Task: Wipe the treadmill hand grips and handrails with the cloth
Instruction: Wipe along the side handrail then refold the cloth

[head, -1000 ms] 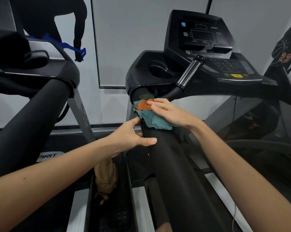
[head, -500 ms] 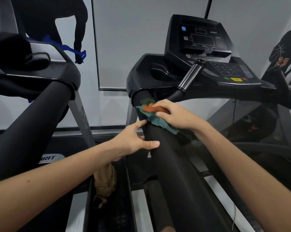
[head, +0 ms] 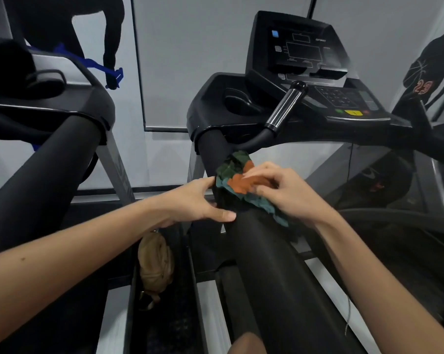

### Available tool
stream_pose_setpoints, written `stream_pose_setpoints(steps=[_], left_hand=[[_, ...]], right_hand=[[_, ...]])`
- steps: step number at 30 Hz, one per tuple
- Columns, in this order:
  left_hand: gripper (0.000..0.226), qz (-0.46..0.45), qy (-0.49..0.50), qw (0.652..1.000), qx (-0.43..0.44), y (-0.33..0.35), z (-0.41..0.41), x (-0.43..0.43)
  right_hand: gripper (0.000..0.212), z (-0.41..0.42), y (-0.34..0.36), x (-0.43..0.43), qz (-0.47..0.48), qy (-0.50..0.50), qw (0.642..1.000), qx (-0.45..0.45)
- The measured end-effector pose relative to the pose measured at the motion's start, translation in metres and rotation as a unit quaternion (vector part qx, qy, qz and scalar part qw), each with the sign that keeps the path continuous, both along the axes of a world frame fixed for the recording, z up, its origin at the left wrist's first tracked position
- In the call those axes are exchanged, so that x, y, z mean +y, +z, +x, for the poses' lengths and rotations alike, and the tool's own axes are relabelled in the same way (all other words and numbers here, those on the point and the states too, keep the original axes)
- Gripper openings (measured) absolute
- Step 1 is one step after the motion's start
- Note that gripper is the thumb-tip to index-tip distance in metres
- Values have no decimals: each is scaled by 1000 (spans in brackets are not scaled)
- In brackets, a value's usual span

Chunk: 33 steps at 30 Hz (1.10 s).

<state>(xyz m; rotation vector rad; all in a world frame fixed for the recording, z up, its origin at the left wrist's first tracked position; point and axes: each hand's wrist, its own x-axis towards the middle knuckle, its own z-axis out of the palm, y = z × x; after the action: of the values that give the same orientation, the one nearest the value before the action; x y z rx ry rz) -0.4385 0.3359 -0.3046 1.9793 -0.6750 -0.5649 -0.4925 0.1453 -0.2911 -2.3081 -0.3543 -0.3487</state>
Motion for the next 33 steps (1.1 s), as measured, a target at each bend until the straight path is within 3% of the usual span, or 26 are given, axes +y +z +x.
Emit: stream_pose_setpoints(steps=[3,5,9,12,16,19,22,25,28,33], left_hand=[[118,52,-12,999,-1,5,2,3],[127,60,-12,998,-6,1,1,1],[107,4,1,1000,-21,-7,-4,-6],[66,-58,14,998,-7,-9,-10,-7],[98,-74,43,996,7,-10,-15,-6],[102,-63,60,996,1,-8,-20,-6],[100,-57,67,996,-9,-8,-21,-4],[99,-51,67,996,-9,-7,-23,-5],[97,-63,67,996,0,-4,-25,-5],[86,-79,73,994,-7,-6,-32,-5]], right_hand=[[24,-36,-1,-6,13,17,1000,18],[20,-53,0,-6,0,48,998,41],[29,-46,-1,-3,-34,62,995,66],[36,-14,-3,0,31,26,996,78],[31,12,-13,4,170,-56,981,72],[22,0,-28,7,271,-125,953,51],[19,-31,-39,7,334,-122,930,90],[19,-66,-42,0,329,-85,936,90],[33,-78,-34,-4,269,-27,961,57],[34,-36,-18,3,172,-5,982,75]])
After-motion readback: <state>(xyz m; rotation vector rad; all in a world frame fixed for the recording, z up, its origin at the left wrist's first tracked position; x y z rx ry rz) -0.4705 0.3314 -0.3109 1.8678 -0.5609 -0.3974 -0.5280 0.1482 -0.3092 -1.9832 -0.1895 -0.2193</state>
